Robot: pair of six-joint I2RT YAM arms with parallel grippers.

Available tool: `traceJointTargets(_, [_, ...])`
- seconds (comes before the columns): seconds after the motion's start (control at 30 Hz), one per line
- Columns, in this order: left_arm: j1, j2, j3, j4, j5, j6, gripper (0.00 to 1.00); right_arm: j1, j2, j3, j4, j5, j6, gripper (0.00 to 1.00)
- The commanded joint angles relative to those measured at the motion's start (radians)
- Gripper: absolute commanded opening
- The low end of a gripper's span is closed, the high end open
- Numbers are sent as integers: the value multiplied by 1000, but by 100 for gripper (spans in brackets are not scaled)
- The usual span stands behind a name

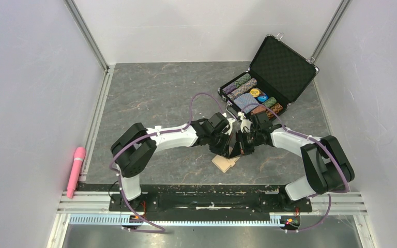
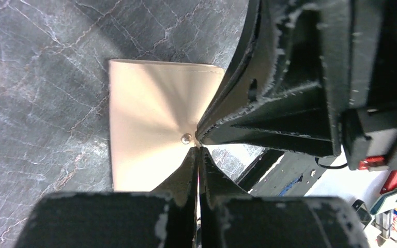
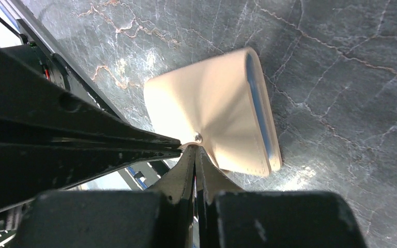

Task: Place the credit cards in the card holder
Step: Close the card holder at the center of the board.

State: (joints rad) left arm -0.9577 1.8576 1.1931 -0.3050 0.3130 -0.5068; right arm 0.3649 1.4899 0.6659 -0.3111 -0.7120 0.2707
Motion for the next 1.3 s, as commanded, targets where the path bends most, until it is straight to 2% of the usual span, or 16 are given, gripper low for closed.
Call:
traceJointTargets(0.0, [-5, -70, 21, 41, -34, 50, 2, 6, -4, 31, 19, 0, 4, 0])
traceJointTargets(0.77, [-5, 7, 77, -73, -147, 56, 2, 13, 51, 84, 34, 5, 11, 0])
traceJointTargets(1.27, [-5, 53, 87, -128, -197, 67, 2, 57, 126, 102, 102, 22, 55, 0])
